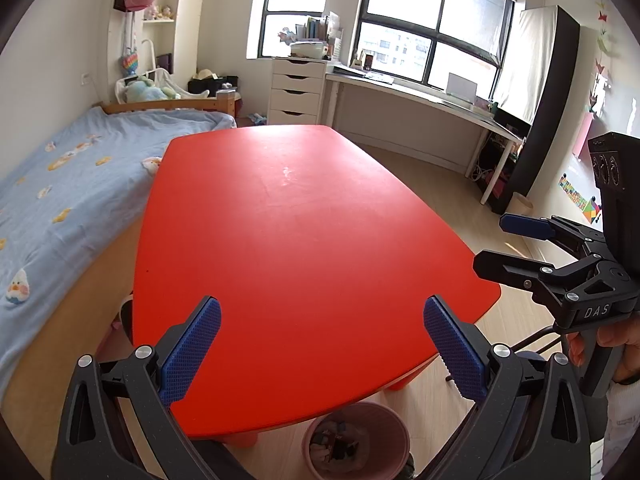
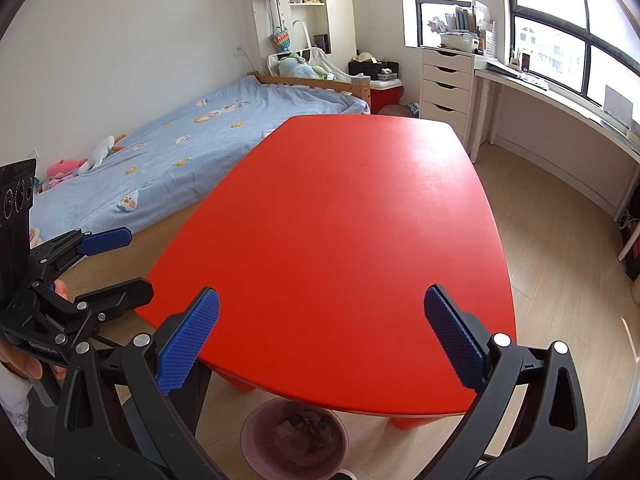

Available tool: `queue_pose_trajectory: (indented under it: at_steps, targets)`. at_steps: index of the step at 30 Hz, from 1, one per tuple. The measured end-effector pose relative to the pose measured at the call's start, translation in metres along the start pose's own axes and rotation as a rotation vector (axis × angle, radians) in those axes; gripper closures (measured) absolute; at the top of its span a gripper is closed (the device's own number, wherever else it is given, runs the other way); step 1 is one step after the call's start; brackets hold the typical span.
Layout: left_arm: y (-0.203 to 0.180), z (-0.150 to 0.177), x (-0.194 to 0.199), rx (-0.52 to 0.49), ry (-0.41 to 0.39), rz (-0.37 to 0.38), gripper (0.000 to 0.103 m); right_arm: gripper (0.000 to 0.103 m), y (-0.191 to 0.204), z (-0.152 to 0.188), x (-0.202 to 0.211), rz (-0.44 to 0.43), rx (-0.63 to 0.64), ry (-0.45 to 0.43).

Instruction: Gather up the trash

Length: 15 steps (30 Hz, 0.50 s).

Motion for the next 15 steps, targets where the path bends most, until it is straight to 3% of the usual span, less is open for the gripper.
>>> queue_pose_trajectory:
  at_steps: [15]
  targets:
    - [-0.0022,0.0014,-0.0003,-0.002,0.003,0.001,0.006,0.003,0.0002,-0.0001,-0.0005,0.000,0.000,0.002]
Point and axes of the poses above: each gripper's, at about its wrist camera, not at the fingertips, and x roughly against the way its jaws point, y to its left, z to its underside, the point moved 1 cm from there along -x, roughly the way its jaws point, and after that the axes turned 1 degree about -z, right-handed, at the moved point
